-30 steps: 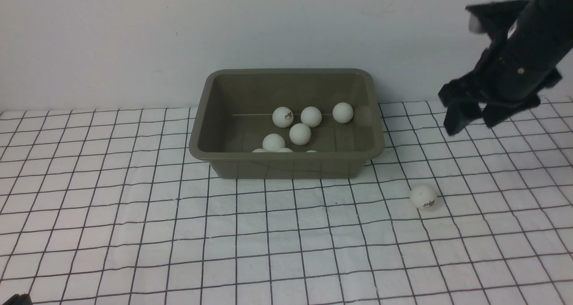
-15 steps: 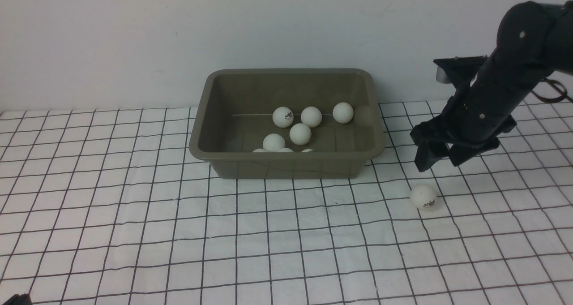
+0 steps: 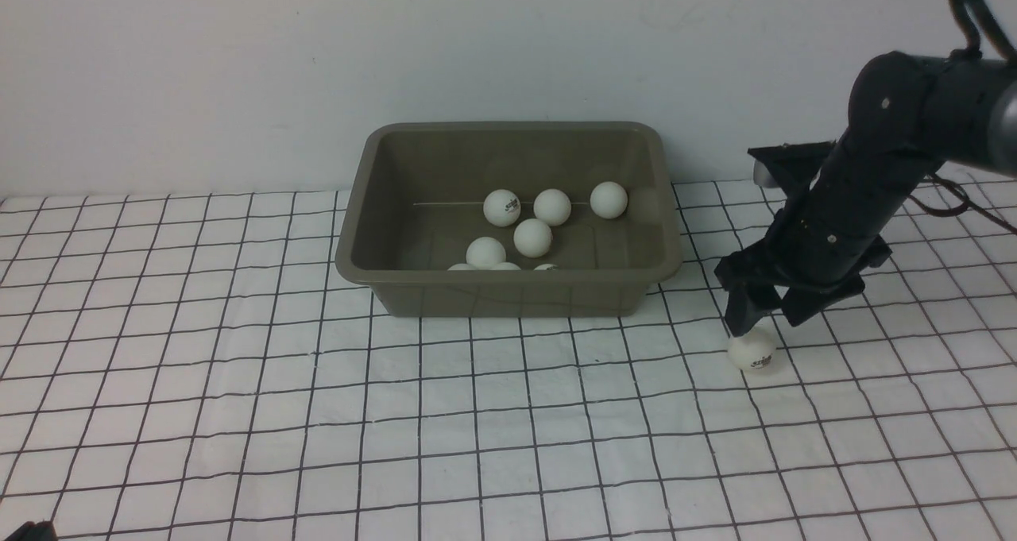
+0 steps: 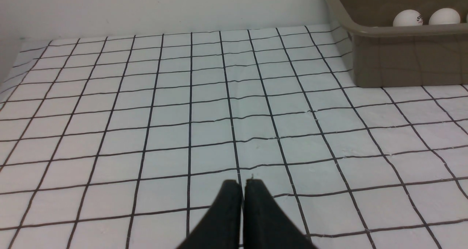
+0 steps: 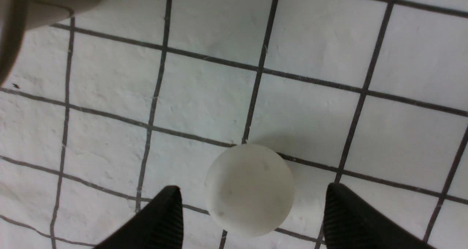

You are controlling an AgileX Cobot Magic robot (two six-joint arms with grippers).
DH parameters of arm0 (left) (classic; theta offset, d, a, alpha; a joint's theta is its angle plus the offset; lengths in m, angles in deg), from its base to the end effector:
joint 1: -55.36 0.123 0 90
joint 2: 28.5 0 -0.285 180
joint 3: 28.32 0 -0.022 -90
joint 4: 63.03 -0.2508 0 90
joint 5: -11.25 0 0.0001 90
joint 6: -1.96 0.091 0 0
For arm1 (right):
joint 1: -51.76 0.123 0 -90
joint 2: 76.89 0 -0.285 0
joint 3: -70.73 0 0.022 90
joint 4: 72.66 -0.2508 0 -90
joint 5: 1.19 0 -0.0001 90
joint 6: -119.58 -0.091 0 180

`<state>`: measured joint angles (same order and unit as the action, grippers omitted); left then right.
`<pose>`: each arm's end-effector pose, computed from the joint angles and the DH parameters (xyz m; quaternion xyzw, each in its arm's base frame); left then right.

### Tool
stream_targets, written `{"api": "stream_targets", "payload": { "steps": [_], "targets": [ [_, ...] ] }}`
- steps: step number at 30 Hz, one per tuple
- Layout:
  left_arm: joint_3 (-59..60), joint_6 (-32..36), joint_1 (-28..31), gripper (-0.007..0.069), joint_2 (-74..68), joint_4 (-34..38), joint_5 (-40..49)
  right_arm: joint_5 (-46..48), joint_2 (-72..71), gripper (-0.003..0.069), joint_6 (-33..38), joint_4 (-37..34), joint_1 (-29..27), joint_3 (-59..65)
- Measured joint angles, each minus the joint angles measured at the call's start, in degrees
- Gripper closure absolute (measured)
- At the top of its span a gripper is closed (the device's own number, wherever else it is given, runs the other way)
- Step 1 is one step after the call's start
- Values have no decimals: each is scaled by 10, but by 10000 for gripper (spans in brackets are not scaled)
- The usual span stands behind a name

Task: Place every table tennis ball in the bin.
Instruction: Use the right arm to clamp the table tennis ball closest to it

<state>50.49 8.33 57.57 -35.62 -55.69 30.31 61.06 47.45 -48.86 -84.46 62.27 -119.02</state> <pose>0.0538 -0.0017 0.1747 -0.0065 0.7924 -0.0078 0.6099 0.3938 0.0898 0.1846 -0.1458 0.9846 0.0920 0.0283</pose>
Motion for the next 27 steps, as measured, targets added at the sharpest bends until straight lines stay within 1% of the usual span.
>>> {"api": "stream_targets", "payload": {
  "steps": [11,14,19,21,25,27],
  "targets": [
    [0,0,0,629,0,0,0,-15,36,200,2,3,34,0],
    [0,0,0,629,0,0,0,-15,43,216,1,8,34,0],
    [0,0,0,629,0,0,0,-15,45,267,-9,25,34,0],
    [0,0,0,629,0,0,0,-15,45,293,-14,33,34,0],
    [0,0,0,629,0,0,0,-4,41,297,-24,78,34,-3],
    [0,0,0,629,0,0,0,19,34,297,-28,102,34,-18]
  ]
}}
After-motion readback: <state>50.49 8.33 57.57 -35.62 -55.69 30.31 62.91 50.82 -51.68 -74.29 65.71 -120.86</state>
